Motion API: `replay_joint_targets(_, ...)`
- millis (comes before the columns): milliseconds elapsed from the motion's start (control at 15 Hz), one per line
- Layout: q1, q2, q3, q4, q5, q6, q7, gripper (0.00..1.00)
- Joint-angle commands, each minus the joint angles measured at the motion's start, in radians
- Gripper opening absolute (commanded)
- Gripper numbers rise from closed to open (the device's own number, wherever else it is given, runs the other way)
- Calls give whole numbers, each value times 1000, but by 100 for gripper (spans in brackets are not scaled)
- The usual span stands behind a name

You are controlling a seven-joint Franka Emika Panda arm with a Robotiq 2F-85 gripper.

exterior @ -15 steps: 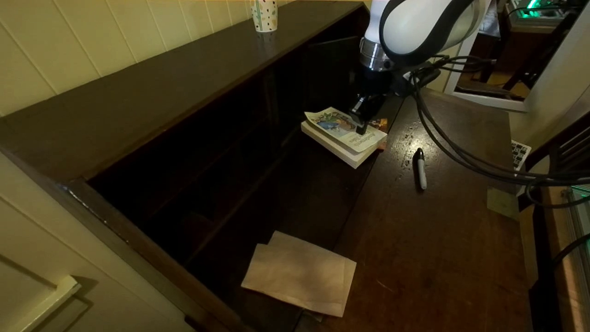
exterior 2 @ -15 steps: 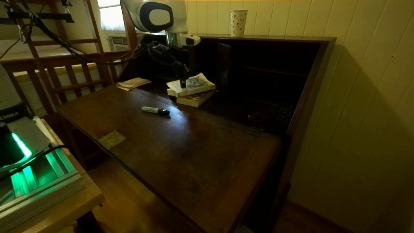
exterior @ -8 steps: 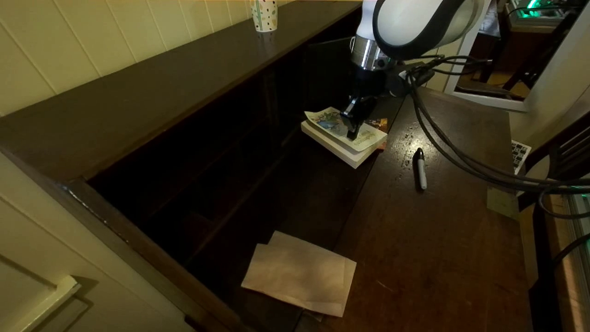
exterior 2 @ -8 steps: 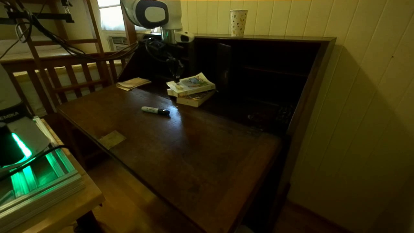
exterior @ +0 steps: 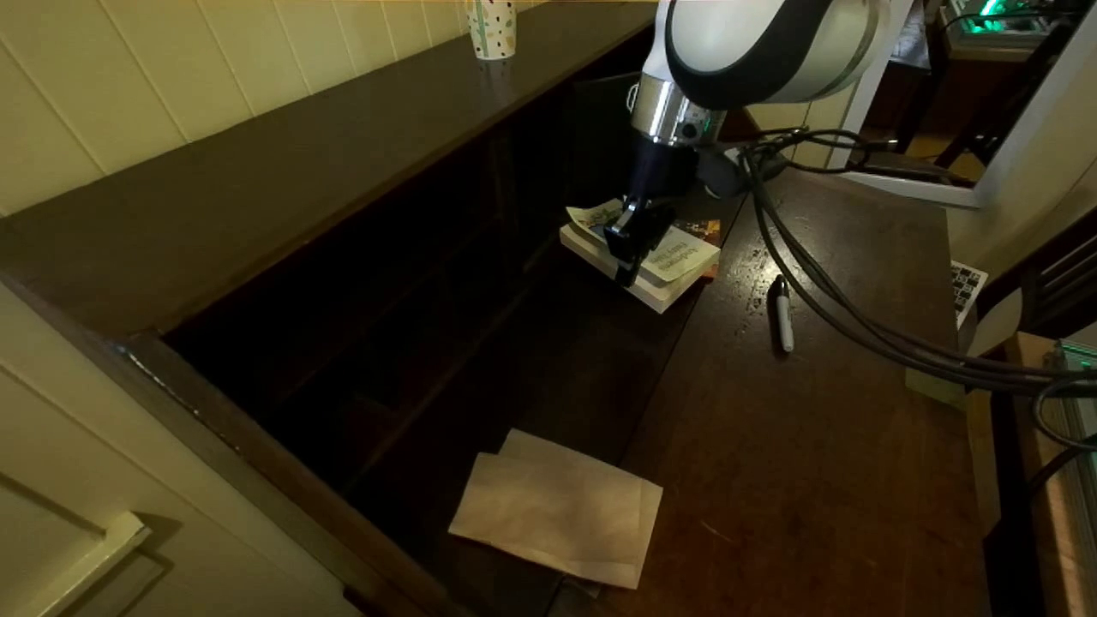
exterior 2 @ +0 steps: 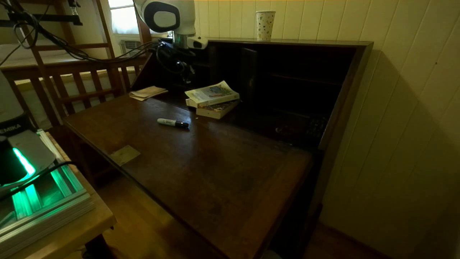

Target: Turn the white book around in an anticlockwise direction

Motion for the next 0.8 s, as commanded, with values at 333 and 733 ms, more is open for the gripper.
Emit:
replay_joint_targets(333, 59, 60, -55, 8, -160, 28, 107, 0)
replay_joint_targets(733, 116, 88, -123, 18, -355, 9, 252, 0)
